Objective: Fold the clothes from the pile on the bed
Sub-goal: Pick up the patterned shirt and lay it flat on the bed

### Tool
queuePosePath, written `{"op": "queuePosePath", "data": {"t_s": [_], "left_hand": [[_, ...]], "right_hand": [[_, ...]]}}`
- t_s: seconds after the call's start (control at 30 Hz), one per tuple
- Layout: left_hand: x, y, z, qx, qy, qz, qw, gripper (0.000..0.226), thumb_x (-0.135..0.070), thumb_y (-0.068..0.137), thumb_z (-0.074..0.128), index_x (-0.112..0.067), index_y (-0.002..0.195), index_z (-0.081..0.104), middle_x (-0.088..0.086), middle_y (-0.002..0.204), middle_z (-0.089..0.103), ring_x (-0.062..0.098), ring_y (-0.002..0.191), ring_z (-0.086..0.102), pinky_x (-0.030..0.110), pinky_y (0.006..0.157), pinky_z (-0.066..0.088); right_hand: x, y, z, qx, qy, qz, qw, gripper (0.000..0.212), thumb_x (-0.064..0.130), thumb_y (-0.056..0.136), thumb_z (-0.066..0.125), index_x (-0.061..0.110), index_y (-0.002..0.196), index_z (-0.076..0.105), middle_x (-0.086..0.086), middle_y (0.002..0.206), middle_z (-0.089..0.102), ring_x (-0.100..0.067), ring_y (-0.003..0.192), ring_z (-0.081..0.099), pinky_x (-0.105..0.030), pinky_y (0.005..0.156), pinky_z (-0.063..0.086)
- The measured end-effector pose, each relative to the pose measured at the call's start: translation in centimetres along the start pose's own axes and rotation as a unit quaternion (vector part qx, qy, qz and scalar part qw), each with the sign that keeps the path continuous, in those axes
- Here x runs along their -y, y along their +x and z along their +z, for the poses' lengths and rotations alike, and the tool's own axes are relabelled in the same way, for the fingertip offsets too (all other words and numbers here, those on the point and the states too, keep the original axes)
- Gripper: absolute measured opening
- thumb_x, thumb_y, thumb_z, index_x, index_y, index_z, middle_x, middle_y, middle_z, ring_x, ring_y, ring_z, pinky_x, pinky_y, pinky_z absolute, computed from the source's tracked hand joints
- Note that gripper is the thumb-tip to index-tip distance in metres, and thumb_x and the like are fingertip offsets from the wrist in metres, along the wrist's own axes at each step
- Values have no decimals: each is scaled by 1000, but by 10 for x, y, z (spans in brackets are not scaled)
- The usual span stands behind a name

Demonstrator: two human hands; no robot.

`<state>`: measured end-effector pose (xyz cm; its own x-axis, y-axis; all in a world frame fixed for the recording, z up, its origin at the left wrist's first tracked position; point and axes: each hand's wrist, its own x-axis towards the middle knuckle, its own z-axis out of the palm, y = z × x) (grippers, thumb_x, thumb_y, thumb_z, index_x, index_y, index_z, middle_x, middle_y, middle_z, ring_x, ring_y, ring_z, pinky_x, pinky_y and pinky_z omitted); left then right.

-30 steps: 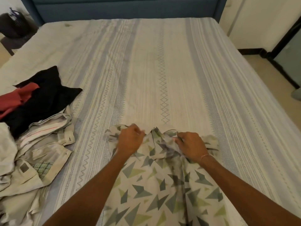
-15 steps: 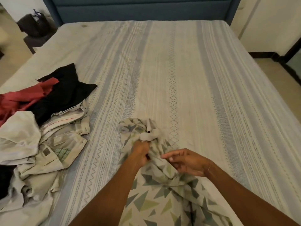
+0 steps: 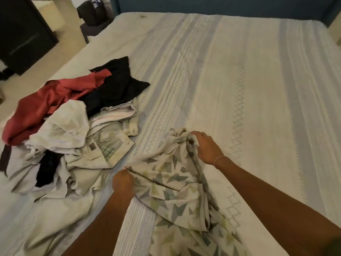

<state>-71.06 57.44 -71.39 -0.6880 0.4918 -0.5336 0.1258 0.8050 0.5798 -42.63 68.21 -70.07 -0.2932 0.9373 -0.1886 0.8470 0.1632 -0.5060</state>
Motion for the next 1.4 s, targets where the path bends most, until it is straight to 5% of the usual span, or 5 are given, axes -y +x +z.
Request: {"op": "queuePosePath", "data": {"t_s": [0.17,0.43,0.7,0.97,1.4], "left_hand": [[8,14,-13,-56,-75,66,993,45,-30,110,32,2,122,62,23,122,63,39,118,57,46,103,44],[-9,7,-28,54,-74,185,978,26,-32,105,49,-11,101,64,5,91,66,21,85,63,42,79,54],[-66,-30,-70,-1,129,199,972,25,-20,101,52,-8,108,74,17,102,71,37,100,66,40,82,51],[-148,-123,-99,85,-155,131,975,26,-11,104,35,-7,112,60,12,101,60,30,91,59,44,79,54],[-272,-291,-218,18,69,667,742,22,-24,107,42,-15,114,61,7,90,68,23,79,62,36,72,48]], "right_hand": [[25,49,25,-17,-214,-169,962,71,7,88,66,22,152,40,-8,162,29,-37,142,35,-49,110,37],[44,47,28,-36,-250,-270,929,23,27,94,59,13,110,69,-11,126,64,-30,124,55,-50,116,36],[79,-10,-62,-67,120,-122,983,11,19,105,47,10,106,53,-2,84,63,-9,73,59,-15,62,43],[136,-85,-178,-145,149,-89,974,7,15,104,46,12,101,52,-2,90,59,-13,78,55,-16,65,40],[177,-230,-376,-421,-102,-65,899,19,29,107,47,14,112,58,-9,94,66,-26,75,62,-40,70,59]]}}
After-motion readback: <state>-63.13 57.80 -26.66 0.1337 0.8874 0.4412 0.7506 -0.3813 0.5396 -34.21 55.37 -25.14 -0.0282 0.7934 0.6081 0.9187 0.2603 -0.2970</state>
